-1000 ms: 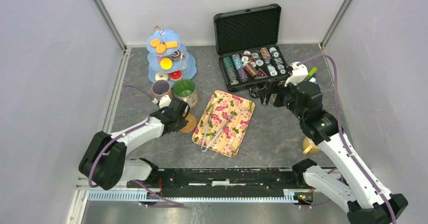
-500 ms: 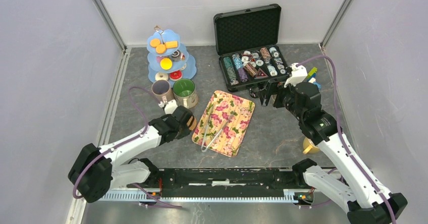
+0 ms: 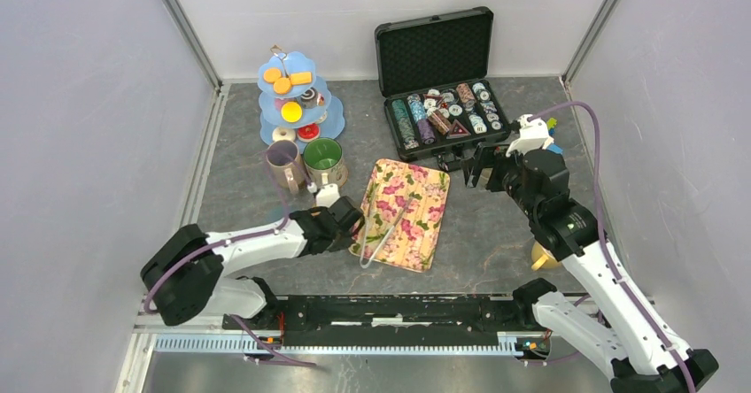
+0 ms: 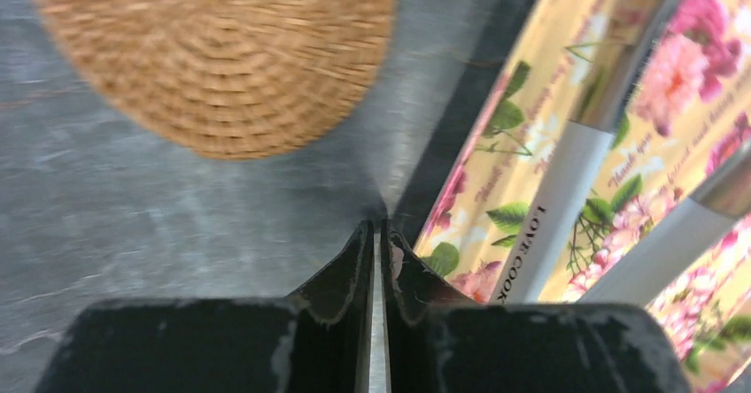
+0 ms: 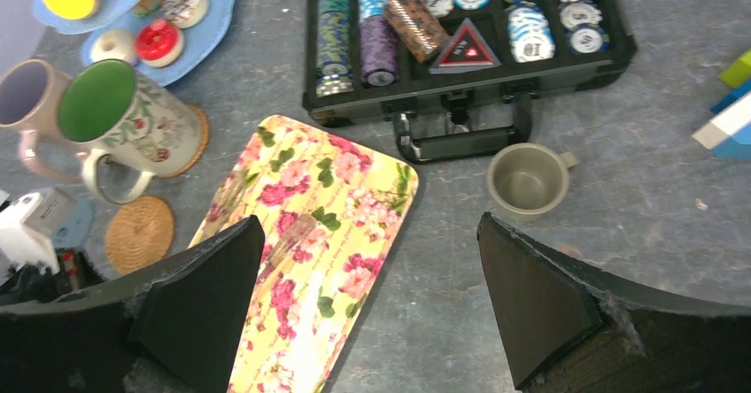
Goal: Serve the afternoon tea
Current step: Move the tray at the center of the board.
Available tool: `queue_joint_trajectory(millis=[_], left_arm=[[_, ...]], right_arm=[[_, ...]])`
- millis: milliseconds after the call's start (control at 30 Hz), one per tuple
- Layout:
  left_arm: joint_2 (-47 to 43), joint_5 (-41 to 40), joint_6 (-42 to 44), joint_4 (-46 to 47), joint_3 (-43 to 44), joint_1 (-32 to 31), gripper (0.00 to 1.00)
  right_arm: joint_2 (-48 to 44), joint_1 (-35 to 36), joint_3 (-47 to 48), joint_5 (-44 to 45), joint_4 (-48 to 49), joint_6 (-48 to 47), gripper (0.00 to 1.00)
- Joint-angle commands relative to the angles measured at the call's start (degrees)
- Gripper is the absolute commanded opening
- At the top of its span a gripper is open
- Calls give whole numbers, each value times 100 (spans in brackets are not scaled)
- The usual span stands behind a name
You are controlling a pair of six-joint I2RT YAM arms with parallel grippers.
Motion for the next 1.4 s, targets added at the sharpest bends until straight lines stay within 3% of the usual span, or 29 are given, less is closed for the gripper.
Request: queue_joint_trajectory(millis=[0, 233, 300, 433, 533, 733, 1067, 1300, 1367], left_arm=[[434, 166, -32, 546, 399, -451, 12], [122, -27, 410, 404, 508, -499, 15], [-147, -60, 743, 380, 548, -493, 24], [-757, -152, 1464, 332, 714, -486, 55], [-1181, -231, 1893, 314, 810, -446, 65], [-1965, -196, 2538, 247, 1183, -305, 73], [-2677, -347, 3479, 76, 1835, -192, 76], [-2751, -365, 3638, 174, 1818, -183, 78], [-2697, -338, 3639, 167, 1836, -185, 78]], right_arm=[[-116, 12, -160, 740, -73, -303, 98], [80, 13, -175, 2116, -518, -831, 98], [122, 18, -192, 2466, -760, -728, 98], [224, 17, -96, 2852, -1715, 66, 98], [221, 16, 30, 3113, -2670, 882, 98], [-198, 12, -379, 3904, -4011, 2550, 98], [-413, 18, -1182, 3789, -4354, 3846, 93], [-674, 16, -1747, 3875, -3693, 4030, 71], [-693, 22, -1879, 3908, -3502, 3938, 61]])
